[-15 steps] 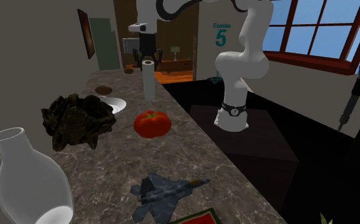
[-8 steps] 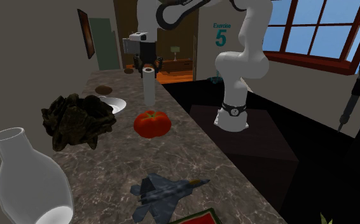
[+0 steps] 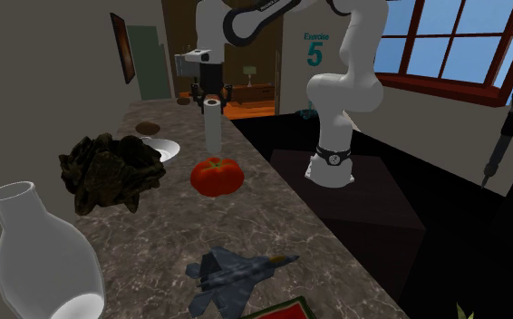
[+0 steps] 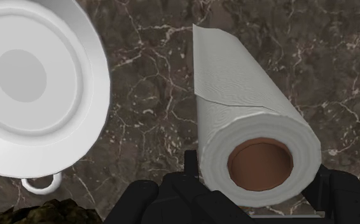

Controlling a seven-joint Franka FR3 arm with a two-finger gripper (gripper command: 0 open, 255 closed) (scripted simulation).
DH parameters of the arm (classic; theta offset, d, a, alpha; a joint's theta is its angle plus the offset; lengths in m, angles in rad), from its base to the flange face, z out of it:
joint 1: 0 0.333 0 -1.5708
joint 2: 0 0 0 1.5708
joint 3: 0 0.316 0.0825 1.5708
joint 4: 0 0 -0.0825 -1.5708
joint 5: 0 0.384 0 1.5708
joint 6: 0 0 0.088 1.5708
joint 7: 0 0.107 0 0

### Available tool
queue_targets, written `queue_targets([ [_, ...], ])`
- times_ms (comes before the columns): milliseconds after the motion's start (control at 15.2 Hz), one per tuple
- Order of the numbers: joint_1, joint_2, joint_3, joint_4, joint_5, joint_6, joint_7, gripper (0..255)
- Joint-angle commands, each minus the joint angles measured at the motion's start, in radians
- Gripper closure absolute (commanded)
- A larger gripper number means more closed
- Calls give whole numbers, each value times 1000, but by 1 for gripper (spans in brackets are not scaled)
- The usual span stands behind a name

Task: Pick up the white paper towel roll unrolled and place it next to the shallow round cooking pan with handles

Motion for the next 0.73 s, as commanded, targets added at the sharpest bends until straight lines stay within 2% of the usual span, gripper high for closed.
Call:
queue_targets([
  [0,0,0,0,0,0,0,0,255],
  [66,0,0,0,0,0,0,0,0],
  [396,0,0,0,0,0,0,0,0],
  [660,-16,-60,57,83,2,-142,10,0],
])
